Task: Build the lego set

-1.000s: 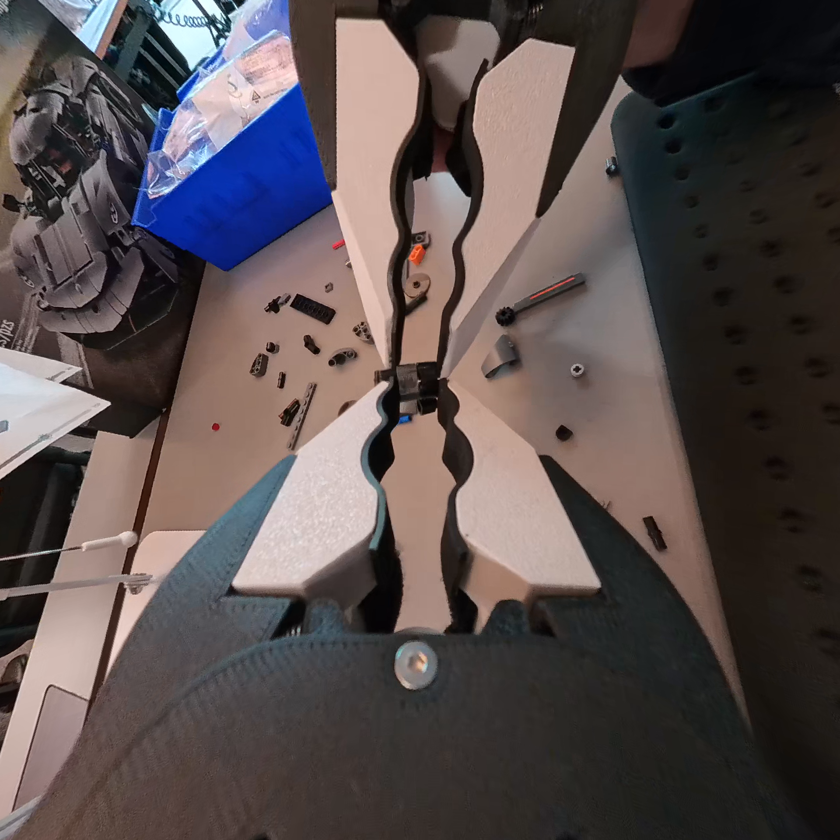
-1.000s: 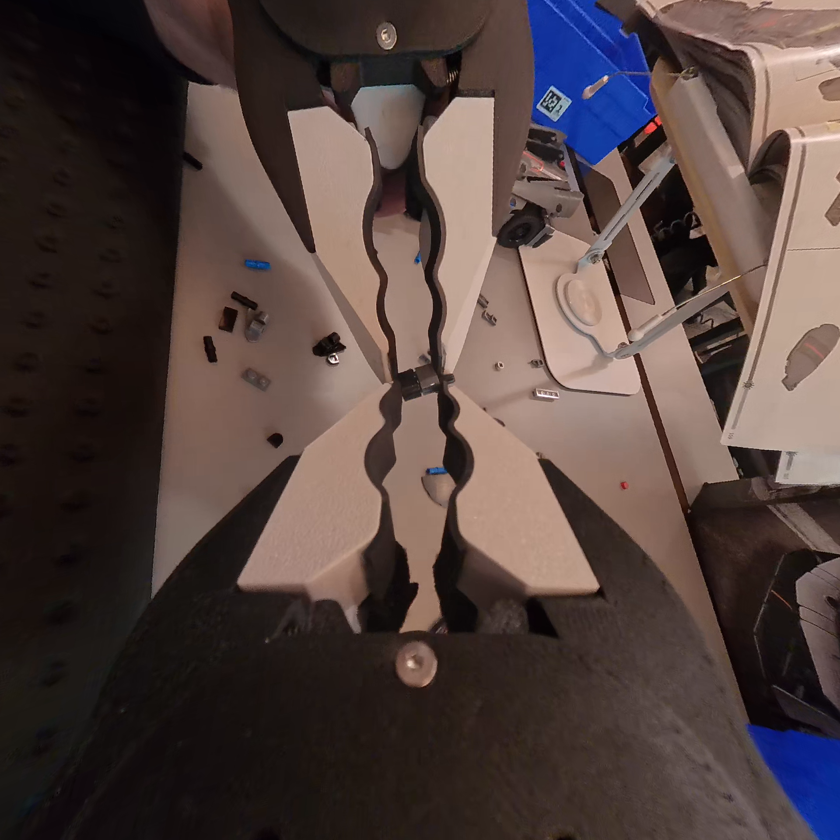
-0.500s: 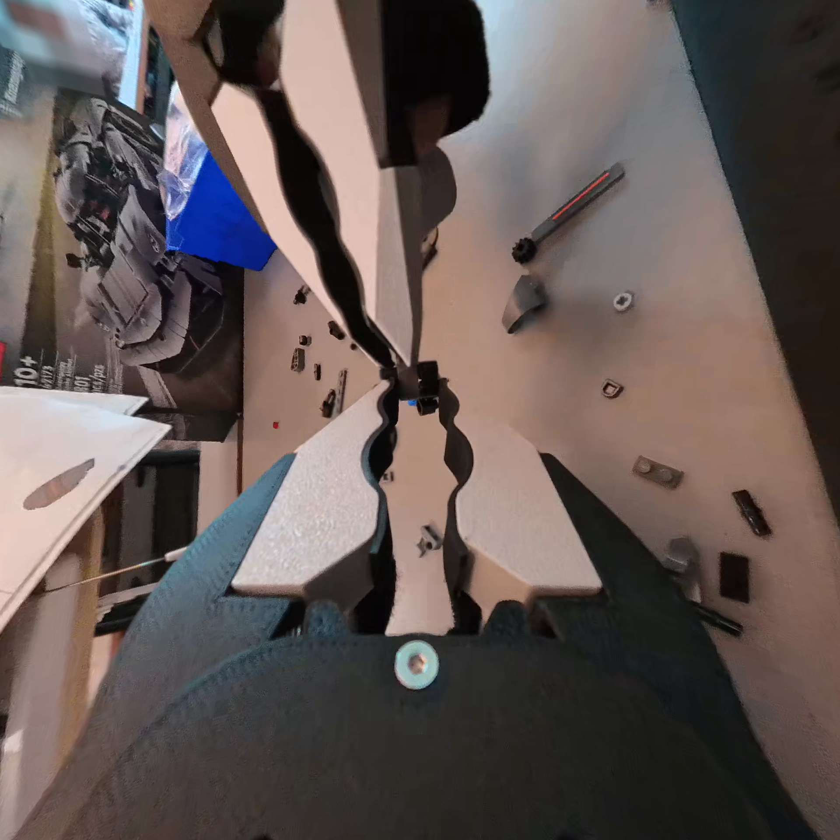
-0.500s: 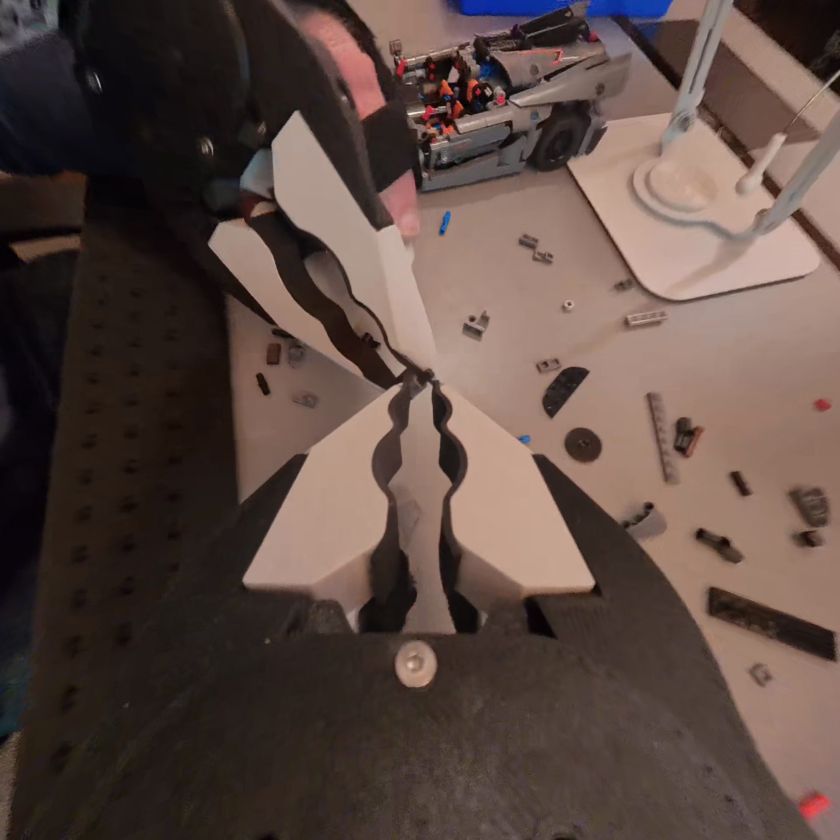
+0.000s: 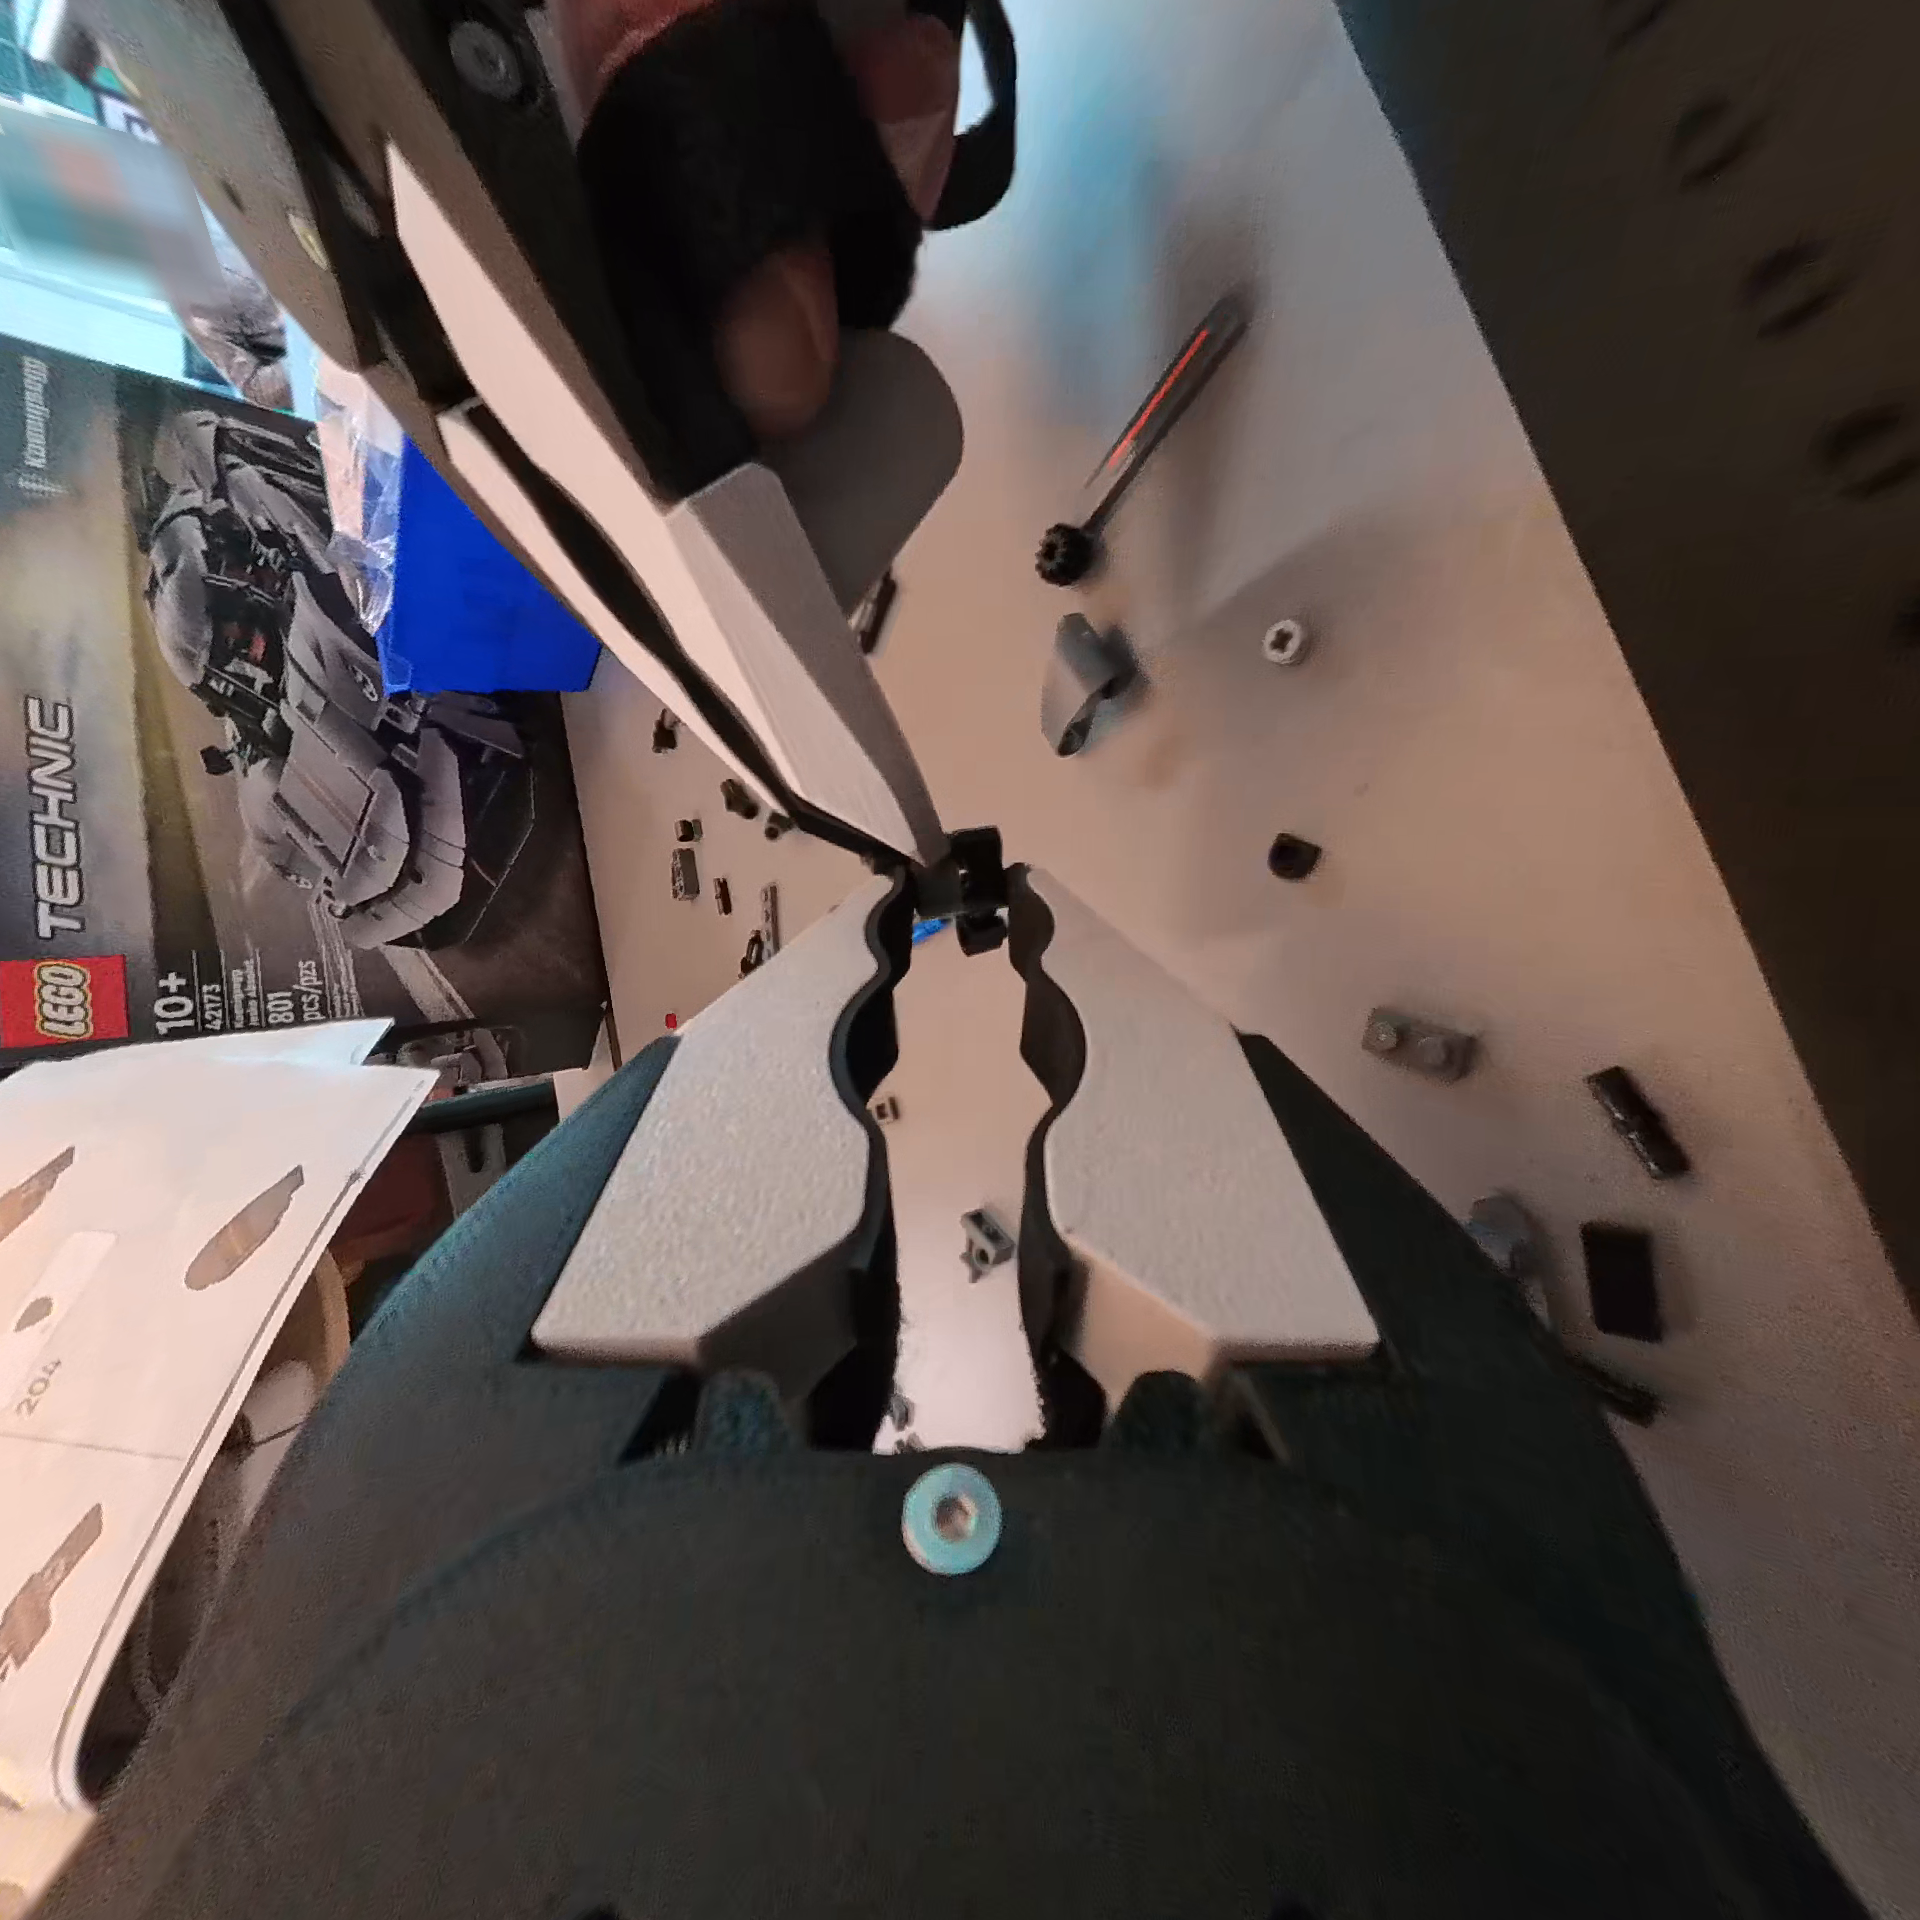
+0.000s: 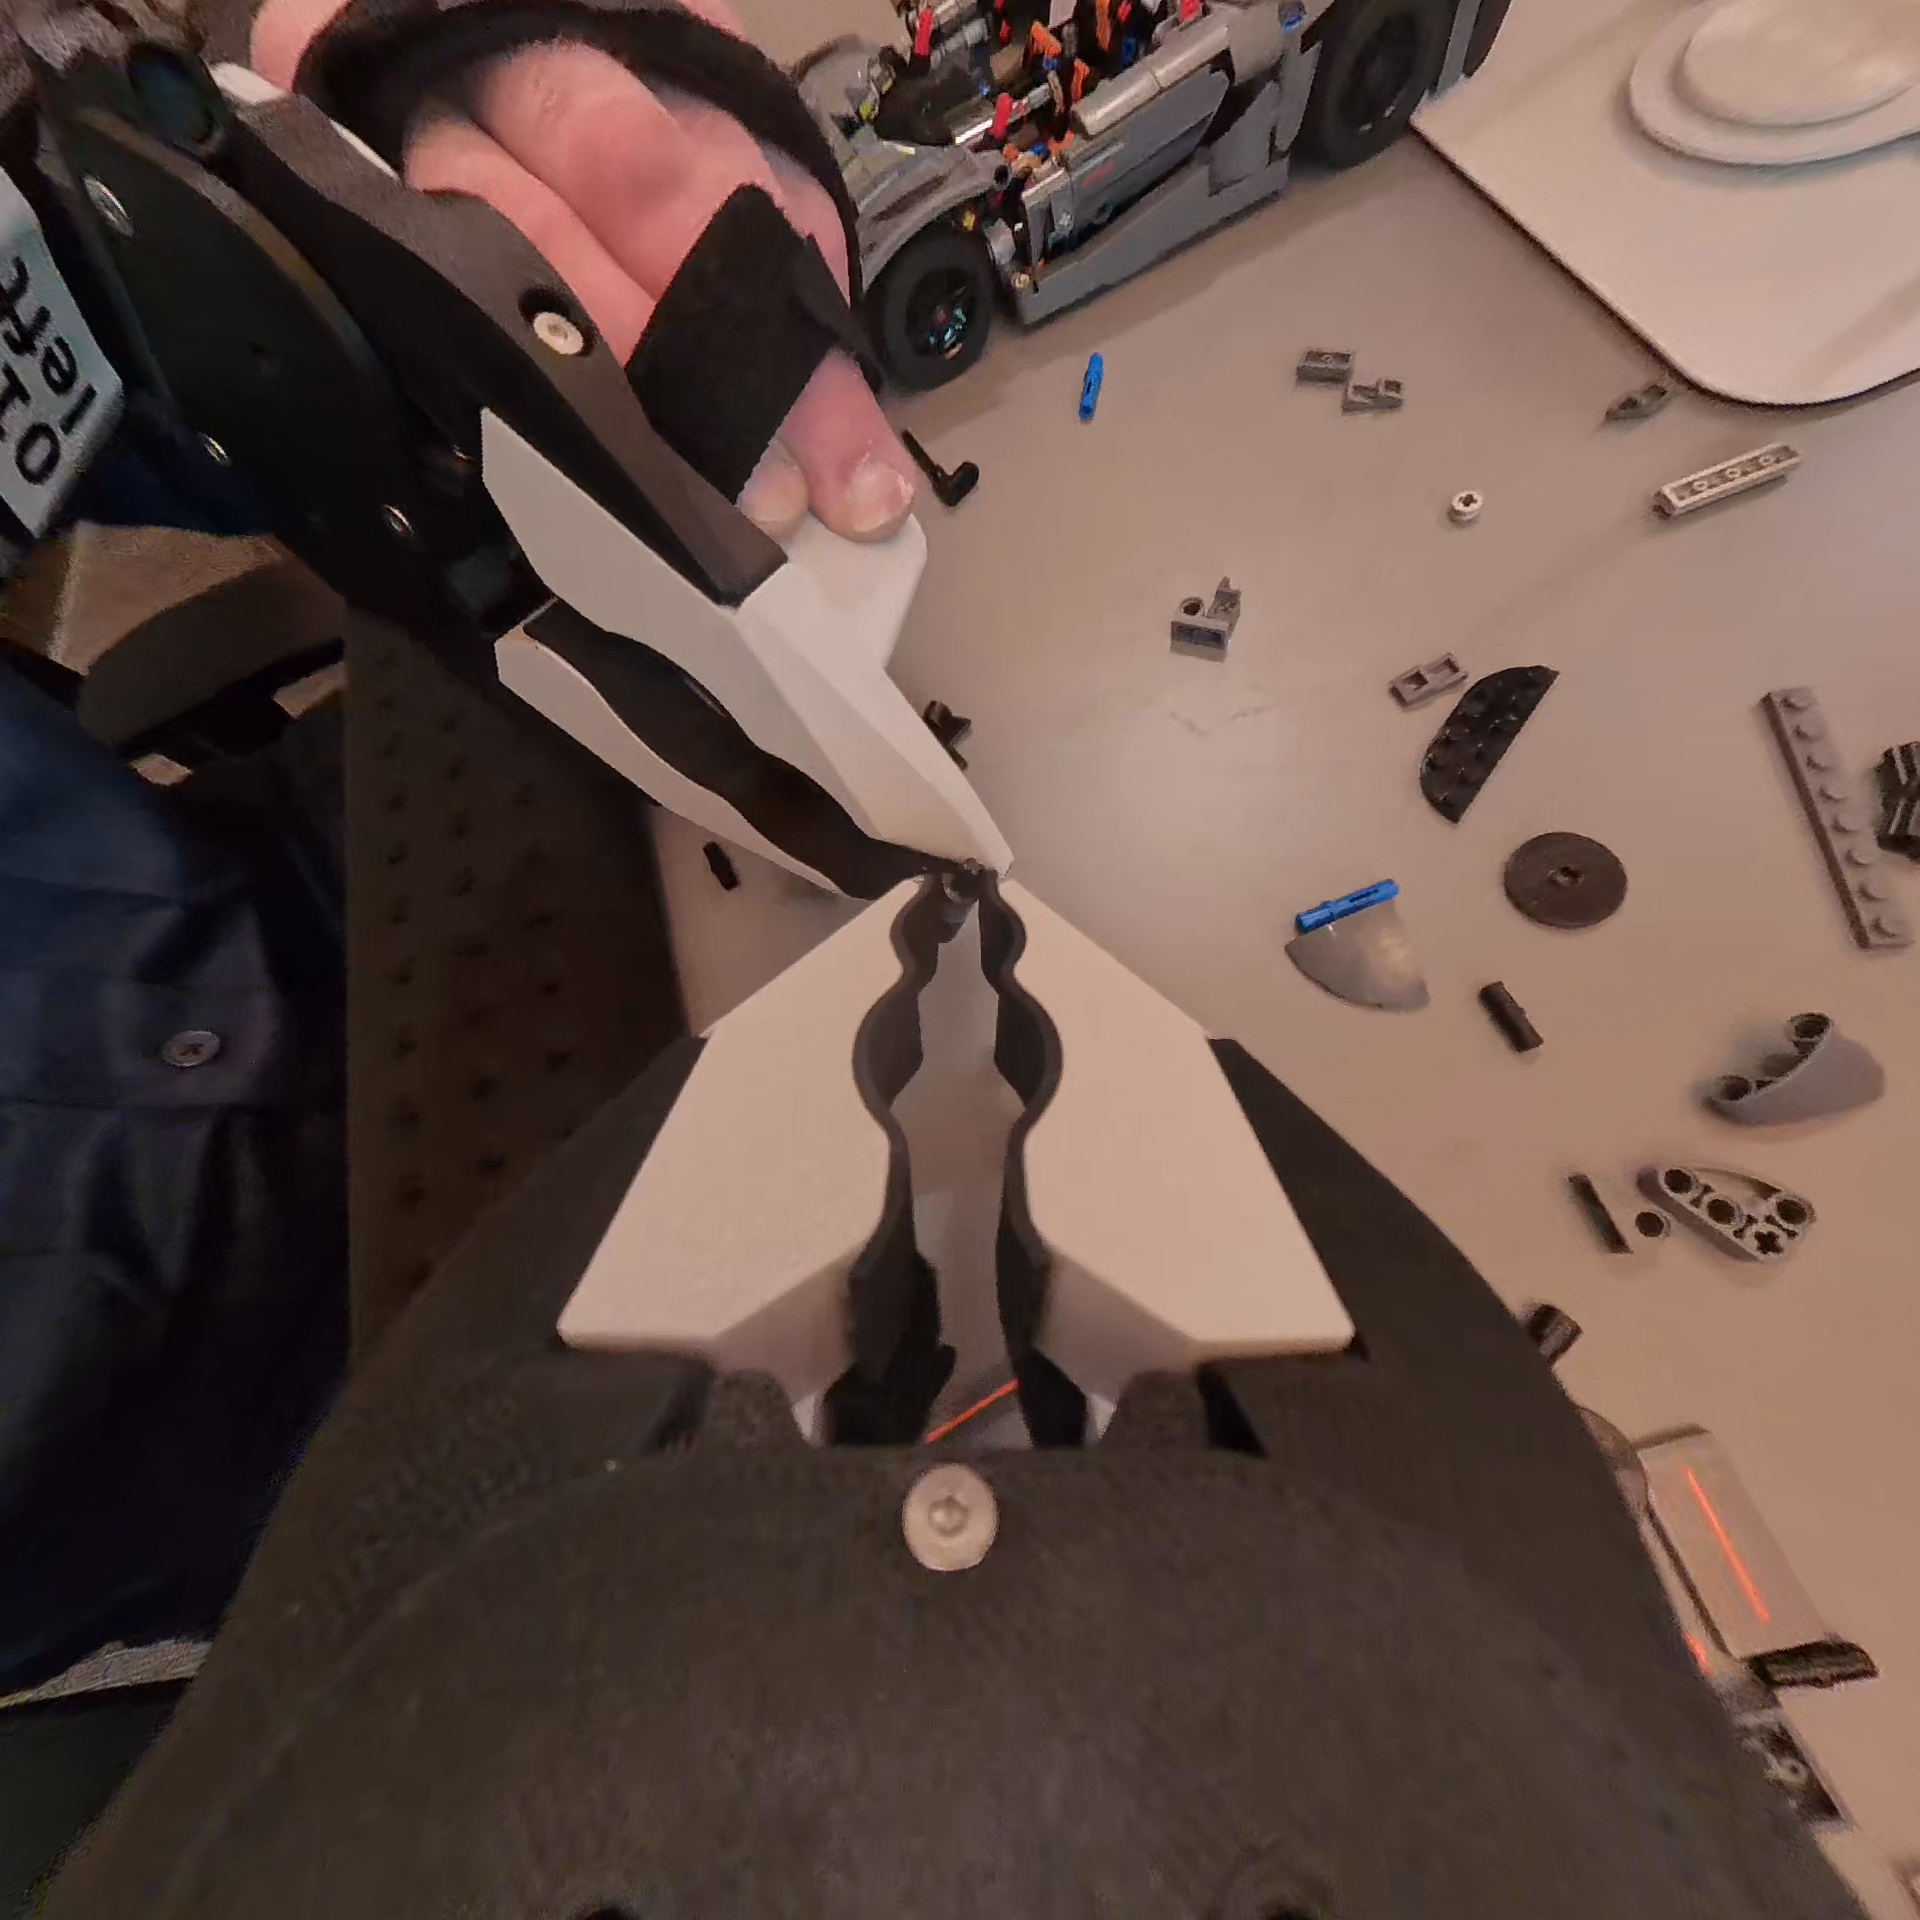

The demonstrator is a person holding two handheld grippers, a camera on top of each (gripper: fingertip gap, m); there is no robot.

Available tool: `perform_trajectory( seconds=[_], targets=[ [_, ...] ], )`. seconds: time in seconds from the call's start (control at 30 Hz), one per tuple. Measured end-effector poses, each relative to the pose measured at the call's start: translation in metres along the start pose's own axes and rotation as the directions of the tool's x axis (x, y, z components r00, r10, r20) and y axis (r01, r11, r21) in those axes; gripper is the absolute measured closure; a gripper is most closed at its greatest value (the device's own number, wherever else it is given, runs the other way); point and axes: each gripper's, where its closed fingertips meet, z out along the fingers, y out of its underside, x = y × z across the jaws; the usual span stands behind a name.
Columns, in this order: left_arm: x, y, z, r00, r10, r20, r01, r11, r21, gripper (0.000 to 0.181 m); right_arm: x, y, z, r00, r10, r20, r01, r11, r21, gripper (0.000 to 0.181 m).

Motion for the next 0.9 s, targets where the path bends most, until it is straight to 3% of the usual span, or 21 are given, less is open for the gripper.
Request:
perform_trajectory(
  seconds=[0.23,0.4,0.6,0.9],
  targets=[
    [0.016,-0.002,-0.008,0.995,-0.025,-0.097,0.026,1.000,0.012,0.164,-0.013,0.008,0.006,0.999,-0.013,0.047,0.012,1.000,0.025,0.177],
    [0.030,0.006,-0.016,0.971,-0.078,-0.226,0.087,0.996,0.028,0.162,-0.021,0.024,0.011,0.997,-0.049,0.065,0.051,0.998,-0.029,0.177],
    [0.047,0.008,-0.007,0.898,-0.216,-0.384,0.255,0.965,0.053,0.170,-0.022,0.034,0.019,0.991,-0.123,0.045,0.126,0.988,-0.083,0.177],
    [0.052,0.004,-0.002,0.844,-0.258,-0.471,0.328,0.942,0.070,0.177,-0.022,0.041,0.019,0.991,-0.130,0.036,0.133,0.987,-0.094,0.177]
  ],
)
